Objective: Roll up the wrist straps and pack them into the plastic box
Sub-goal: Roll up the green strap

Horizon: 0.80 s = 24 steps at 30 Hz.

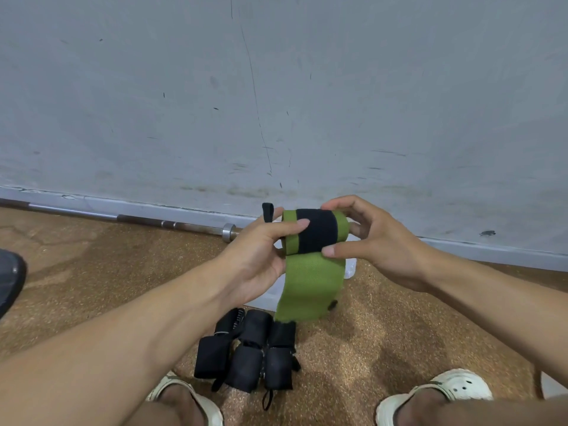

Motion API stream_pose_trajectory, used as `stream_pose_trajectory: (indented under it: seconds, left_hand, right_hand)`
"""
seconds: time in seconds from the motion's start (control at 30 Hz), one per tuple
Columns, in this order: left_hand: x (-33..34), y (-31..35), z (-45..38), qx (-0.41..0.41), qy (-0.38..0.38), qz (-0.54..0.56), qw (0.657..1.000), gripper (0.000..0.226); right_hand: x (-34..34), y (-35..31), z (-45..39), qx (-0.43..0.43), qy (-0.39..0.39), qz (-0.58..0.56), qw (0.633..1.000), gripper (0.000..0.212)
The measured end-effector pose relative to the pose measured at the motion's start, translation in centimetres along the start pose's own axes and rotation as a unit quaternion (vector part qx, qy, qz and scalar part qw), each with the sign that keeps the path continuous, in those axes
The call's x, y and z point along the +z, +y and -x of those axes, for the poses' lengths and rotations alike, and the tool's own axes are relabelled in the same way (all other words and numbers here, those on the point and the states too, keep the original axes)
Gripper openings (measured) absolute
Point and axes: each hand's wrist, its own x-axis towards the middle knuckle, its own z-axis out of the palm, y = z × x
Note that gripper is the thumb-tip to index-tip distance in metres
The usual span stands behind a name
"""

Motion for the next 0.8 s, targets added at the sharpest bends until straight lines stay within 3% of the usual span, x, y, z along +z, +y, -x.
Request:
stream_pose_trajectory:
  seconds: [0.13, 0.27, 0.5, 0.8]
  left_hand:
    - [-0.01, 0.18, 0.07, 0.022, 0.006, -0.006, 1.000, 0.075]
    - [-0.01, 0.30, 0.18, 0.020, 0.001, -0.010, 1.000, 0.080]
    - [0.28, 0.35, 0.31, 0.030, 0.012, -0.003, 0.999, 0.098]
    - [-0.35, 0.28, 0.06, 0.013, -0.017, -0.031, 0.999, 0.075]
  right_hand:
    - [0.20, -0.06, -0.16, 0.093, -0.012, -0.127, 0.987, 0.063]
    - [0.32, -0.23, 0.09, 0.139, -0.068, -0.141, 0.978, 0.054]
    - [0.51, -0.11, -0.17, 0.070, 0.013, -0.108, 0.992, 0.061]
    - [0.42, 0.00, -0.02, 0.036, 0.009, -0.069, 0.997, 0.077]
